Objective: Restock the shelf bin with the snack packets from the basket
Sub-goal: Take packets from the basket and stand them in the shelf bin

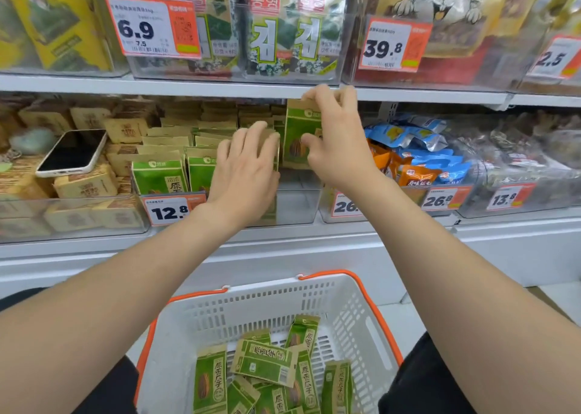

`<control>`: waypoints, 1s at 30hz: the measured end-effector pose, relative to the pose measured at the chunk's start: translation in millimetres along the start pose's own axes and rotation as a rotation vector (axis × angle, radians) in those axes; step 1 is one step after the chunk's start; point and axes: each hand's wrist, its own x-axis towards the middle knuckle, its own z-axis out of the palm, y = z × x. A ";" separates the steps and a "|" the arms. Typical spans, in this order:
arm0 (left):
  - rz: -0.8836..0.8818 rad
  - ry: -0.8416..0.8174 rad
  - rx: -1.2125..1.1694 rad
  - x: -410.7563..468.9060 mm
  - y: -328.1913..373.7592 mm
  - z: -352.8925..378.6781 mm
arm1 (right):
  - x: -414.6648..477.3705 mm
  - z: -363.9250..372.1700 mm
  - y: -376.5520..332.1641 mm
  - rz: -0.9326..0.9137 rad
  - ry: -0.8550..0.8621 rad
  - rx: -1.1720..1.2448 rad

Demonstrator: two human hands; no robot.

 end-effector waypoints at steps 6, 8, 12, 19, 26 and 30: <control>-0.007 -0.077 0.151 9.8 -13.4 13.4 | 17.8 21.0 21.7 -0.005 -0.164 -0.203; -0.004 -0.059 0.157 10.2 -13.6 17.1 | 20.8 31.8 30.2 -0.033 -0.252 -0.351; -0.020 -0.045 0.165 9.5 -12.6 24.8 | 34.5 54.9 35.7 -0.103 -0.384 -0.643; -0.021 -0.027 0.189 9.4 -15.1 35.4 | 67.3 83.3 36.0 0.015 -0.463 -0.797; -0.023 0.000 0.180 9.5 -16.7 38.7 | 84.9 99.2 44.6 0.014 -0.338 -0.870; -0.024 -0.010 0.184 9.4 -16.5 39.1 | 88.9 106.8 54.6 0.033 -0.443 -0.965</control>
